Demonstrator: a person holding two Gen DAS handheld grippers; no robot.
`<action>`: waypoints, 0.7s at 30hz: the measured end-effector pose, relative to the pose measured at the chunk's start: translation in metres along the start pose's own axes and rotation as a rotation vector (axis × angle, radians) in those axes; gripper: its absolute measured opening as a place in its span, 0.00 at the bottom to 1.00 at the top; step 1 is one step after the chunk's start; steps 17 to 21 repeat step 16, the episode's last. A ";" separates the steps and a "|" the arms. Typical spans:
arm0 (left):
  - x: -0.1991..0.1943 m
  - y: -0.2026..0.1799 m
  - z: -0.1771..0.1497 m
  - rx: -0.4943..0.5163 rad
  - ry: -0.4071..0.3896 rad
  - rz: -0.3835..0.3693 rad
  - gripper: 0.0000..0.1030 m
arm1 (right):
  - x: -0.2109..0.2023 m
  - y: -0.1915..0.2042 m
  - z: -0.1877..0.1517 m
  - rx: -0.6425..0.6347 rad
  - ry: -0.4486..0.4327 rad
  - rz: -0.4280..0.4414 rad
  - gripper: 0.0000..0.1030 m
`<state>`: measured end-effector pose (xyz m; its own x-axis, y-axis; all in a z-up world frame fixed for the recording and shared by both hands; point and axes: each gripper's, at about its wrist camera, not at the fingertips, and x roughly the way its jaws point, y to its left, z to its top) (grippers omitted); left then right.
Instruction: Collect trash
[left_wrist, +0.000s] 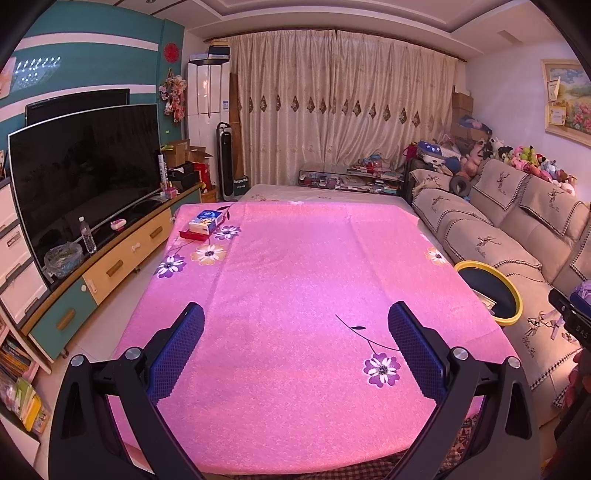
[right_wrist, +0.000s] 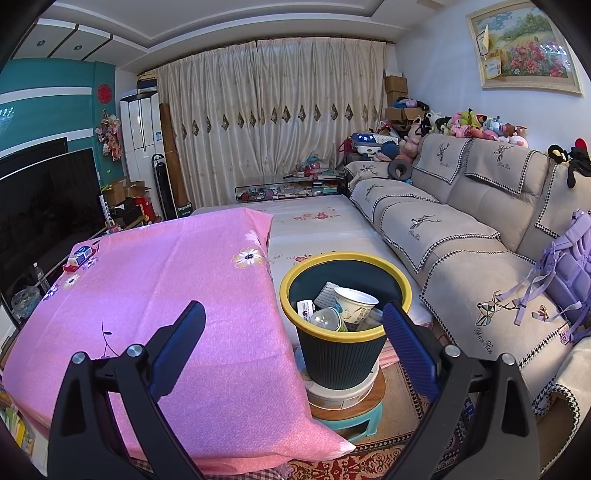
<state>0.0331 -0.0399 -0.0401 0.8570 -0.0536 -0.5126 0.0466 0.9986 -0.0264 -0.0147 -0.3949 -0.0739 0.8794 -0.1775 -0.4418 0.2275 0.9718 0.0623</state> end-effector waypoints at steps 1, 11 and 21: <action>0.001 0.000 -0.001 0.001 0.002 -0.003 0.95 | 0.000 0.000 0.000 0.000 0.000 0.000 0.89; 0.032 0.010 0.008 -0.029 0.079 -0.016 0.95 | 0.014 0.007 -0.007 -0.004 0.021 0.030 0.91; 0.106 0.027 0.024 -0.032 0.165 0.000 0.95 | 0.060 0.035 0.011 -0.077 0.103 0.100 0.93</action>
